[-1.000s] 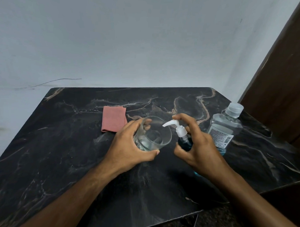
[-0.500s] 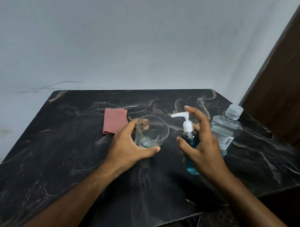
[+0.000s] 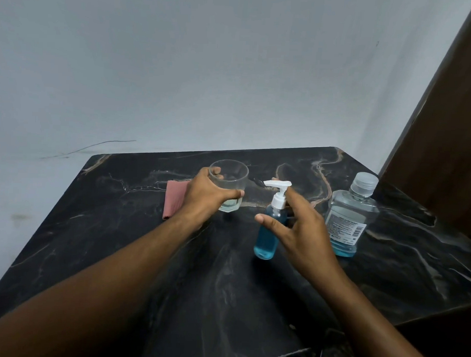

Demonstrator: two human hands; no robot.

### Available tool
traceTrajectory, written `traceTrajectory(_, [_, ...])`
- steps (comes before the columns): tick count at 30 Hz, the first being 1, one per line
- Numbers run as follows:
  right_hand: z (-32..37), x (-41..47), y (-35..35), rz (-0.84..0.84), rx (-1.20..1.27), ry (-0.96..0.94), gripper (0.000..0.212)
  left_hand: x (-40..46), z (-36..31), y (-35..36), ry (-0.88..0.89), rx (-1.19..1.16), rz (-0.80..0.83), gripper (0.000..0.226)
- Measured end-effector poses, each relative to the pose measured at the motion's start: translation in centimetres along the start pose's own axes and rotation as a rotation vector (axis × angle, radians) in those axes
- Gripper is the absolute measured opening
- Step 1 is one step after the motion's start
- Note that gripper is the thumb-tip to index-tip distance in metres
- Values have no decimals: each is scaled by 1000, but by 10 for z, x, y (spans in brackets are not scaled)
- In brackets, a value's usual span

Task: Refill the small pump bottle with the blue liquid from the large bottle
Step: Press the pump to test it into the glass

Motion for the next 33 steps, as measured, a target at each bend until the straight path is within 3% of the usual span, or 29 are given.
traceTrajectory(11, [-12,3,-11,-72,-42,90,62,17,10,14,-17,87,-4,78])
traceTrajectory(17, [-28,40,-9,-178,2,130,35,7,7,14,1,57,42,85])
traceTrajectory(22, [-55,84,0,-252,-18,146,24,-3,5,9,52,17,85,72])
traceTrajectory(28, [-75,111,10,-287,-47,156,33,-11,9,7,50,19,153,108])
traceTrajectory(33, [-78,111,18,-244,-159,141,32,-16,12,6,51,51,158,117])
Point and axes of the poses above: each hand's wrist, its own x-axis towards the middle knuckle, its own y-axis out of the palm, z = x × y, the point moved 8 cm from there along x, towards the middle knuckle, and after that the axes turned 14 degrees about x, right-handed, at the moved point
